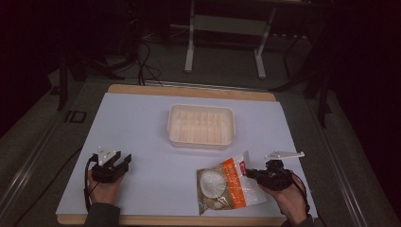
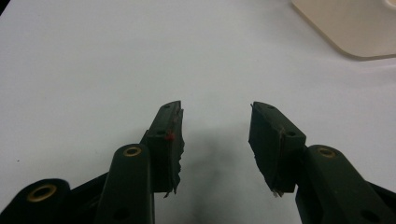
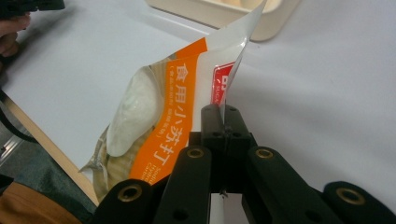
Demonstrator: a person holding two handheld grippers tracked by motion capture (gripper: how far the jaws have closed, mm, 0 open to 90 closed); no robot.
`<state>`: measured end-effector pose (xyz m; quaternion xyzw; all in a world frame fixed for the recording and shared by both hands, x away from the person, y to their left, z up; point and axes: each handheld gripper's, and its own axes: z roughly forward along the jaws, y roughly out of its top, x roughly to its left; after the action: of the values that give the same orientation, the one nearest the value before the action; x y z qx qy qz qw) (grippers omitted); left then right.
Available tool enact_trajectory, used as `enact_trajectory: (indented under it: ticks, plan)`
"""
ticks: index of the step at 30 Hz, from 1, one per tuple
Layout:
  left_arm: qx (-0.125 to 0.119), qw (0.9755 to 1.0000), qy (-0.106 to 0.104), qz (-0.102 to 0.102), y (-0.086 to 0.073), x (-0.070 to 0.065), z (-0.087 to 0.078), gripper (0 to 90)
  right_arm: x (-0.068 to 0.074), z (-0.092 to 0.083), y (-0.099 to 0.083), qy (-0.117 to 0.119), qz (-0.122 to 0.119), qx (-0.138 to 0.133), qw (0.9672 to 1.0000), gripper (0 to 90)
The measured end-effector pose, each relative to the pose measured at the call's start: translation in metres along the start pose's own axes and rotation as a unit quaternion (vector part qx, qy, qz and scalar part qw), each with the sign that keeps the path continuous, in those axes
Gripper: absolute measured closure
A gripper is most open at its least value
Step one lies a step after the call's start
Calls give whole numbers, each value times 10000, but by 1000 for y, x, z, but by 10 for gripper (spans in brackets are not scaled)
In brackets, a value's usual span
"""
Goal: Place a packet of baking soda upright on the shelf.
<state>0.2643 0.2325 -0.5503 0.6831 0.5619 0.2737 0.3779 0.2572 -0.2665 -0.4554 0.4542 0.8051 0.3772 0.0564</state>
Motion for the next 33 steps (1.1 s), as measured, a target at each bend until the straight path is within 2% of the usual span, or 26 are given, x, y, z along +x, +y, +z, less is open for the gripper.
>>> enact_trajectory:
  ticks: [10,20,26,30,32,33]
  plan:
    - [-3,10000,6,6,0,0,0,540,16,-5,17,322,-136,-125,9993,900]
    - [-6,10000,11,-4,0,0,0,540,30,-6,35,704,-233,-170,9971,900]
    - [-1,10000,-3,-15,0,0,0,540,45,-9,47,1015,-438,-203,9937,900]
    - [-3,10000,-6,-18,0,0,0,540,55,-7,56,1288,-584,-177,9898,900]
    - [-3,10000,-4,-21,0,0,0,540,58,-6,58,1330,-617,-168,9890,900]
    - [-2,10000,-8,-22,0,0,0,540,63,-5,62,1419,-699,-183,9872,900]
